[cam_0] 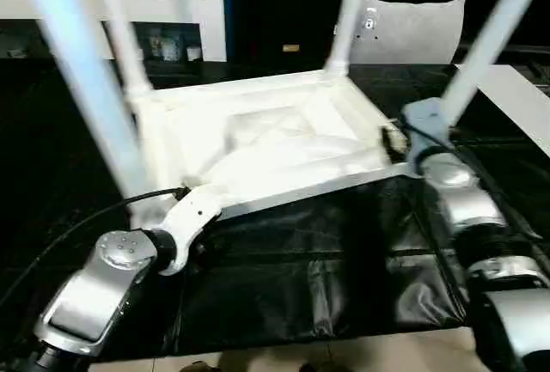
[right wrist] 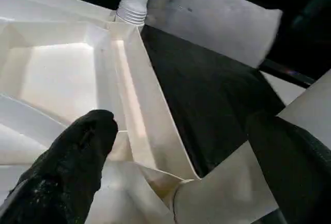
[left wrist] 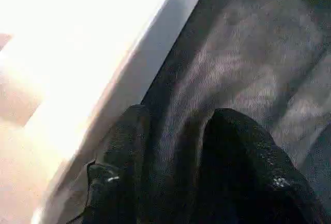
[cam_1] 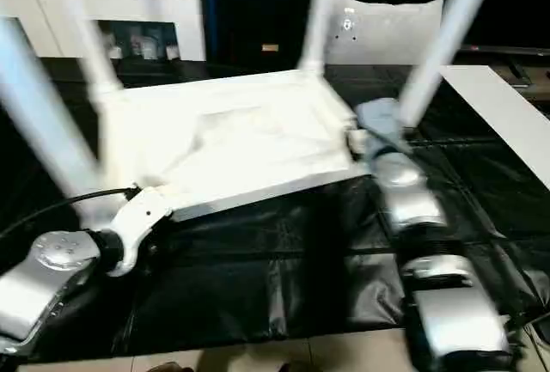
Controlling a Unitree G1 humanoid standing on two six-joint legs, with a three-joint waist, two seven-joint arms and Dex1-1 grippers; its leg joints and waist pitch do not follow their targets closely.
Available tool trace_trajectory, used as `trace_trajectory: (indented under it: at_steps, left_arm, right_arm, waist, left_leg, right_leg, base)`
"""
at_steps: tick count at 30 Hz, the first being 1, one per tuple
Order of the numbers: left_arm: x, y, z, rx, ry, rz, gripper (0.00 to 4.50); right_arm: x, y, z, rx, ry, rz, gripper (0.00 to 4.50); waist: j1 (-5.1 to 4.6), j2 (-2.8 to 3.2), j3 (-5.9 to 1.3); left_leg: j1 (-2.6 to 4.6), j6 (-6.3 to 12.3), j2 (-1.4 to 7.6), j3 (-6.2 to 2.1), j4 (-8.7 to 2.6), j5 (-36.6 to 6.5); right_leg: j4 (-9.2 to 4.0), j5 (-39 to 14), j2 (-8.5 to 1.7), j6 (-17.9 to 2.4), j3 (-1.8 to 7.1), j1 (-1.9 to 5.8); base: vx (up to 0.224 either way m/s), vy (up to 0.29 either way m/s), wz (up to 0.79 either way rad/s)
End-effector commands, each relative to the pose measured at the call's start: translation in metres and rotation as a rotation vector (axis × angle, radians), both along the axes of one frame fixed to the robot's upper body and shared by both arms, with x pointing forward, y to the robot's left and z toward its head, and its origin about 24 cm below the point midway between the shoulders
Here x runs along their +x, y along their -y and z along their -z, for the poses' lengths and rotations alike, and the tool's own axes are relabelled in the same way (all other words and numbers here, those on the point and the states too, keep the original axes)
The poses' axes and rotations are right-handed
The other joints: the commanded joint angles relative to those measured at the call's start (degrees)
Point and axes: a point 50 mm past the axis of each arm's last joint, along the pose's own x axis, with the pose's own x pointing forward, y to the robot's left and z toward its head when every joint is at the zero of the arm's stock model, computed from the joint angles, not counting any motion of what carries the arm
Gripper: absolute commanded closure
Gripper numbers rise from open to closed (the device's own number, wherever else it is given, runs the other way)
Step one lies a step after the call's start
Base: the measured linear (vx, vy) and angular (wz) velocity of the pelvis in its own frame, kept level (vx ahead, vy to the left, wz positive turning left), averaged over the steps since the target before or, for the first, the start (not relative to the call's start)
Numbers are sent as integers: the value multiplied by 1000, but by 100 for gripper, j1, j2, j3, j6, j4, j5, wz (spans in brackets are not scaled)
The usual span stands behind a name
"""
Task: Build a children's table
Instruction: Rotate leg to tighten, then rotate table base
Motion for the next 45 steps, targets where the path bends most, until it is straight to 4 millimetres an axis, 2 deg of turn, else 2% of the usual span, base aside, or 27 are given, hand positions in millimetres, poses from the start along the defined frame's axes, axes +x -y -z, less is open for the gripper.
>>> trace_trajectory:
  at_steps: [1,5,9,10,12,16,18,19,21,23,25,27,28,30,31,32,33,34,35,36,37,38,39,40,41,42,45]
  left_arm:
    - [1,-5,-3,-3,33,-32,226]
    - [-18,-5,-8,-152,88,-122,226]
    - [-34,-5,-11,-240,136,-174,190]
    - [-42,-7,-12,-258,156,-205,179]
    - [-55,-12,-12,-294,201,-277,152]
    - [-63,-18,-13,-294,253,-362,141]
    - [-67,-21,-12,-293,272,-406,107]
    - [-72,-25,-11,-280,283,-463,107]
    - [-77,-28,-11,-275,299,-506,97]
    - [-77,-33,-13,-265,334,-553,64]
    - [-73,-41,-18,-256,397,-595,56]
    - [-68,-45,-20,-249,425,-591,43]
    - [-68,-45,-20,-249,425,-591,19]
    - [-58,-51,-26,-271,456,-567,17]
    - [-52,-52,-29,-296,461,-539,17]
    - [-49,-52,-31,-314,464,-521,9]
    - [-42,-50,-35,-361,460,-472,3]
    - [-41,-49,-35,-371,459,-462,3]
    - [-36,-47,-37,-388,447,-425,3]
    - [-36,-47,-37,-388,447,-425,3]
    - [-31,-47,-37,-401,428,-399,3]
    - [-27,-46,-36,-405,414,-387,3]
    - [-25,-47,-36,-405,411,-383,3]
    - [-9,-48,-37,-415,392,-354,3]
    - [-8,-48,-37,-417,392,-353,3]
    - [2,-48,-39,-441,390,-342,3]
    - [17,-46,-44,-508,363,-315,3]
  right_arm:
    - [-3,12,0,0,12,48,0]
    - [-11,-3,2,62,40,-67,0]
    - [-22,-17,5,201,22,-182,0]
    - [-28,-23,6,255,13,-231,0]
    - [-42,-37,11,320,-2,-314,0]
    - [-55,-49,13,349,-7,-408,0]
    - [-61,-54,15,359,-17,-440,0]
    - [-69,-61,17,406,-41,-472,0]
    - [-77,-67,18,452,-63,-505,0]
    - [-86,-72,20,481,-85,-527,0]
    - [-96,-78,23,515,-114,-529,0]
    - [-99,-81,26,506,-127,-541,0]
    - [-99,-81,26,506,-127,-541,0]
    - [-105,-84,37,476,-199,-510,0]
    - [-107,-85,42,458,-230,-498,0]
    - [-109,-86,44,447,-250,-486,0]
    - [-109,-84,48,432,-272,-448,0]
    - [-109,-83,49,429,-277,-438,0]
    - [-108,-81,50,425,-277,-415,0]
    - [-108,-81,50,425,-277,-415,0]
    - [-107,-80,51,423,-278,-392,0]
    - [-106,-79,51,423,-277,-380,0]
    - [-105,-79,51,422,-275,-377,0]
    - [-100,-78,51,421,-263,-356,0]
    - [-99,-78,51,421,-262,-354,0]
    - [-96,-78,51,421,-256,-341,0]
    - [-91,-79,50,424,-242,-320,0]
  waist:
    - [-30,30,-452]
    - [-25,72,-473]
    - [-27,46,-468]
    - [-28,47,-436]
    - [-32,66,-413]
    - [-24,89,-352]
    - [-22,89,-330]
    - [-24,157,-307]
    - [-50,147,-285]
    - [-77,141,-297]
    - [-116,149,-297]
    - [-132,148,-285]
    - [-156,168,-262]
    - [-242,244,-187]
    - [-252,345,-169]
    - [-11,410,-150]
    - [290,373,-144]
    - [124,124,-200]
    - [130,-116,-156]
    - [96,-109,-183]
    - [120,11,-211]
    - [139,200,-245]
    - [45,140,-158]
    - [12,261,-261]
    - [11,328,-299]
    - [-26,295,-287]
    - [-69,239,-304]
  left_leg:
    - [59,-70,207,-68,-410,-1709]
    - [50,62,229,-44,-385,-1328]
    - [41,224,232,-29,-388,-1250]
    - [7,261,286,-56,-426,-1262]
    - [51,267,302,-61,-455,-1541]
    - [128,31,273,-80,-474,-2340]
    - [166,-70,268,-106,-475,-2596]
    - [178,-134,258,-125,-479,-2777]
    - [149,-168,251,-164,-507,-2913]
    - [211,-179,231,-183,-483,-3109]
    - [182,-191,236,-230,-511,-3206]
    - [228,-198,229,-232,-505,-3343]
    - [291,-200,203,-233,-470,-3494]
    - [339,-233,228,-289,-552,-3995]
    - [254,-331,379,-352,-817,-4571]
    - [-205,-408,614,-302,-1311,-5105]
    - [-156,-314,547,57,-1406,-5095]
    - [53,-272,395,56,-1076,-4542]
    - [610,-333,-47,-54,441,-2712]
    - [485,-143,-133,-219,659,-1541]
    - [74,-118,-79,-486,507,-740]
    - [227,-463,113,-534,-36,-1712]
    - [158,-544,136,-523,-249,-2580]
    - [185,-597,235,-596,-417,-3326]
    - [223,-568,222,-572,-486,-3399]
    - [159,-474,193,-523,-533,-3143]
    - [121,-443,168,-445,-512,-2818]
  right_leg:
    - [-373,-1822,-280,-943,218,226]
    - [-318,-1231,-268,-1116,232,256]
    - [-314,-1088,-241,-1188,228,274]
    - [-331,-1081,-269,-1127,236,296]
    - [-385,-1416,-250,-1042,226,250]
    - [-547,-2629,-220,-675,205,135]
    - [-585,-3074,-226,-487,190,87]
    - [-635,-3266,-225,-373,178,75]
    - [-673,-3473,-223,-211,148,94]
    - [-756,-3756,-216,-46,116,51]
    - [-769,-3741,-212,-19,69,94]
    - [-809,-3781,-205,16,48,52]
    - [-881,-3957,-189,71,-5,3]
    - [-972,-4026,-100,184,-211,73]
    - [-712,-3298,-41,47,-317,308]
    - [421,-1729,-41,-220,-164,747]
    - [704,-1527,9,-238,5,538]
    - [455,-2507,-91,-59,250,409]
    - [-1035,-6261,-662,391,360,-470]
    - [-1045,-6874,-876,364,567,-404]
    - [-816,-6446,-989,127,586,104]
    - [-567,-4946,-593,-191,256,114]
    - [-436,-4399,-302,-193,147,44]
    - [-268,-3099,-224,-397,177,163]
    - [-256,-2257,-230,-643,215,200]
    - [-296,-1953,-272,-740,228,286]
    - [-385,-2503,-368,-707,238,309]
  base:
    - [0,0,0]
    - [0,0,0]
    - [0,0,0]
    - [0,0,0]
    - [0,0,0]
    - [0,0,0]
    - [0,0,0]
    - [0,0,0]
    - [0,0,0]
    - [0,0,0]
    - [0,0,0]
    - [-26,10,0]
    - [-51,21,0]
    - [-59,26,-4]
    - [-55,31,-6]
    - [-88,23,-8]
    - [-66,-35,7]
    - [-66,-35,7]
    - [41,-88,6]
    - [46,-33,-25]
    - [46,-33,-25]
    - [33,45,-19]
    - [0,0,0]
    - [0,0,0]
    - [-51,24,4]
    - [0,0,0]
    - [0,0,0]
